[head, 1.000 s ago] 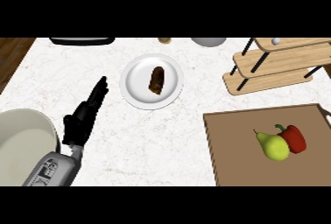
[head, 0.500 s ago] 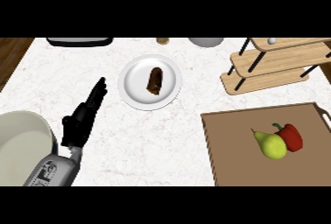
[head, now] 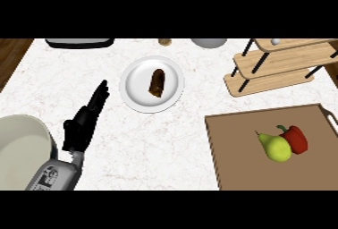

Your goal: Pick the bell pepper from the tray and place it in the tiered shelf

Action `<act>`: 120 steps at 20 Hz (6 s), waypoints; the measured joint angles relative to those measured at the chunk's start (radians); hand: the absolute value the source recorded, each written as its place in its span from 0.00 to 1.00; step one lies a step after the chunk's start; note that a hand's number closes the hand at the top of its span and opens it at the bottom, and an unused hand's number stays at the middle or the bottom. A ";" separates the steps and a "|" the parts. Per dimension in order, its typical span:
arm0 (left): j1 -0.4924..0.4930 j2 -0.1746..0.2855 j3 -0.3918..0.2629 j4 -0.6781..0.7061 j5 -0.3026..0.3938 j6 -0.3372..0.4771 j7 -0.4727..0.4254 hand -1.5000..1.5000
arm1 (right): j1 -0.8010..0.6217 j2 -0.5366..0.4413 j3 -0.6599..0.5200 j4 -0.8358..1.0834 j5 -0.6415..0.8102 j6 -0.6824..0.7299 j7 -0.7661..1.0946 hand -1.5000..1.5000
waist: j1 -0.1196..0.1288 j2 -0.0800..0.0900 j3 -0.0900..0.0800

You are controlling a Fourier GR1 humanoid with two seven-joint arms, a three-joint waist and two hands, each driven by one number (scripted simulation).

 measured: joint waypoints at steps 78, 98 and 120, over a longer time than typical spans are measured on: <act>0.042 -0.209 0.217 -0.048 -0.245 -0.207 0.026 0.50 | 0.088 0.611 -0.213 0.007 0.918 0.049 -0.054 1.00 | 0.014 0.004 0.000; -0.005 -0.214 0.240 -0.005 -0.253 -0.206 0.029 0.50 | 0.358 1.061 0.183 -0.574 0.990 -0.034 0.354 1.00 | 0.002 0.001 0.001; 0.029 -0.222 0.228 -0.041 -0.260 -0.208 0.036 0.50 | -0.056 1.047 -0.009 -0.952 0.852 -0.016 0.845 1.00 | 0.007 0.001 0.000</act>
